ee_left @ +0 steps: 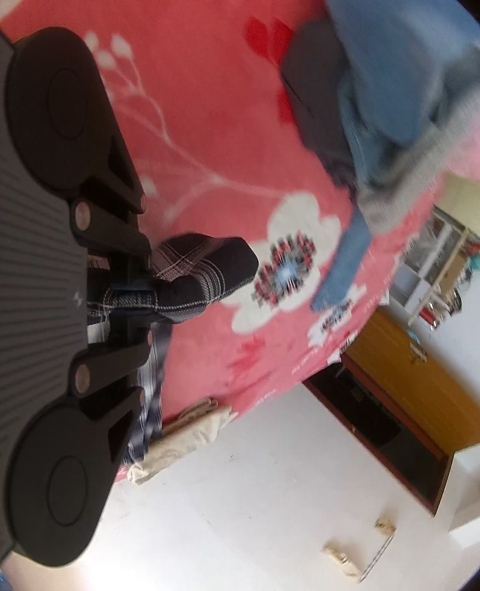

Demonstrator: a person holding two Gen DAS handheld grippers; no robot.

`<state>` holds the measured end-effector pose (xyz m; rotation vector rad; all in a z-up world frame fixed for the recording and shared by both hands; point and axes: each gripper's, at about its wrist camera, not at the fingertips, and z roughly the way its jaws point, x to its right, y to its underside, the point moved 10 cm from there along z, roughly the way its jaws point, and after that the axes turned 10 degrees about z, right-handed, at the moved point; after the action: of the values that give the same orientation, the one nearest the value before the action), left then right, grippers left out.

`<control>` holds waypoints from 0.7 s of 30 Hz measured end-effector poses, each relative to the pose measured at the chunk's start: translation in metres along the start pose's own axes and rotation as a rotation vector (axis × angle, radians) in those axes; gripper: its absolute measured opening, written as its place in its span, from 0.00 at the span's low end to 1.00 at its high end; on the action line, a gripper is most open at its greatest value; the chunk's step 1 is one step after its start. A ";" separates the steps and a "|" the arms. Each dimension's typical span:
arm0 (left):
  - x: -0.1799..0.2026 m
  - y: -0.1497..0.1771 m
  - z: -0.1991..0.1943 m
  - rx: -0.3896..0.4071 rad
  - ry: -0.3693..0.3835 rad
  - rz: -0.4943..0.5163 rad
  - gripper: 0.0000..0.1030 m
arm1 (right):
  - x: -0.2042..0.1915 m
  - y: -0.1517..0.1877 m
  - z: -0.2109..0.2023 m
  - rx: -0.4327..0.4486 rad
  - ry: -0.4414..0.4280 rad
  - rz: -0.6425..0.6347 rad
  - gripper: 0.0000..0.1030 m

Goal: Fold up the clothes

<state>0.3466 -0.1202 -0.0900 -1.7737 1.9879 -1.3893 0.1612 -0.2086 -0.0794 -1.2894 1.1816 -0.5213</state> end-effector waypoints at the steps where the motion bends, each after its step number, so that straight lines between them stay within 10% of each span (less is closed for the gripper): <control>1: 0.010 -0.004 0.001 0.006 0.000 0.015 0.09 | 0.008 -0.006 -0.006 0.026 0.008 0.035 0.15; 21: 0.206 -0.008 0.142 -0.042 0.068 0.301 0.08 | 0.217 -0.066 -0.096 0.393 0.182 0.480 0.14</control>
<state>0.3806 -0.3675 -0.0712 -1.3843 2.2217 -1.3337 0.1775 -0.4546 -0.0860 -0.6045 1.4023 -0.4879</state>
